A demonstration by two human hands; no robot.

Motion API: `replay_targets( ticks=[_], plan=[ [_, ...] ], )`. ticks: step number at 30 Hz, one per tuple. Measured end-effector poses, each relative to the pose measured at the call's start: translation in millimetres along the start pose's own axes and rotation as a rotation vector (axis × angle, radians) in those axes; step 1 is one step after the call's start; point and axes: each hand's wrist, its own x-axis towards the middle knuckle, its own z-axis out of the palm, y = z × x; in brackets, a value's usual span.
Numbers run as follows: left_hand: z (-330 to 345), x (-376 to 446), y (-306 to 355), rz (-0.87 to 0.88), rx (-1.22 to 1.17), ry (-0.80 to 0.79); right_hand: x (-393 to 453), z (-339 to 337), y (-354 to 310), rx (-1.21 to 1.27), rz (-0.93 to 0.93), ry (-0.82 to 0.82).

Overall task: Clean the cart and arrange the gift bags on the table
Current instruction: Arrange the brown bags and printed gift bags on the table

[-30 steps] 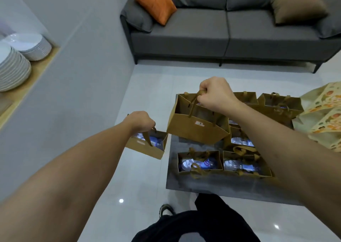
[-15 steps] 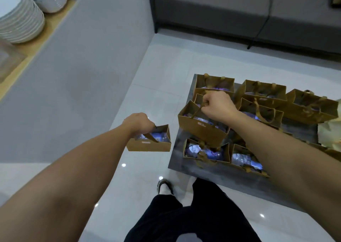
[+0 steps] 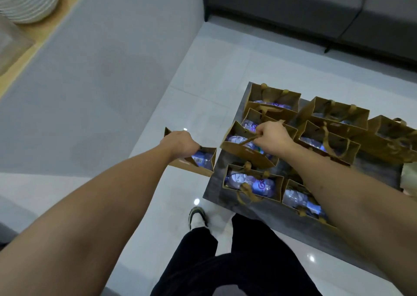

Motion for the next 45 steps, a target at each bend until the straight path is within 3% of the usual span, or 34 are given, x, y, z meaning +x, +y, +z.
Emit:
replay_targets(
  ticks=[10, 16, 21, 23, 25, 28, 30, 38, 45],
  plan=[
    [-16.2, -7.5, 17.6, -0.01, -0.017, -0.029, -8.0, 20.8, 16.8, -0.089, 0.065, -0.046],
    [-47.6, -38.3, 39.9, 0.017, -0.05, 0.022, -26.5, -11.2, -17.2, 0.088, -0.004, 0.085],
    [-85.9, -70.5, 66.6, 0.111, -0.162, 0.111, -55.7, -30.7, -77.8, 0.124, -0.22, -0.154],
    [-105.8, -90.3, 80.7, 0.174, -0.194, 0.141, -70.6, -37.7, -101.7, 0.181, -0.283, -0.169],
    [-128.8, -113.3, 94.8, 0.241, -0.207, 0.183, -84.9, -47.9, -120.9, 0.269, -0.289, -0.03],
    [-165.6, -149.2, 116.0, 0.35, -0.323, 0.209, -101.7, -77.6, -137.5, 0.413, -0.268, 0.351],
    [-187.7, -176.4, 131.4, 0.421, -0.383, 0.224, -115.8, -104.4, -144.0, 0.489, -0.235, 0.514],
    [-234.1, -262.2, 188.8, 0.689, -0.56, 0.27, -195.8, -191.0, -137.3, 0.561, -0.208, 0.954],
    [-202.9, -307.1, 240.2, 0.917, -0.51, 0.141, -254.6, -212.4, -87.1, 0.567, -0.093, 1.167]
  ],
)
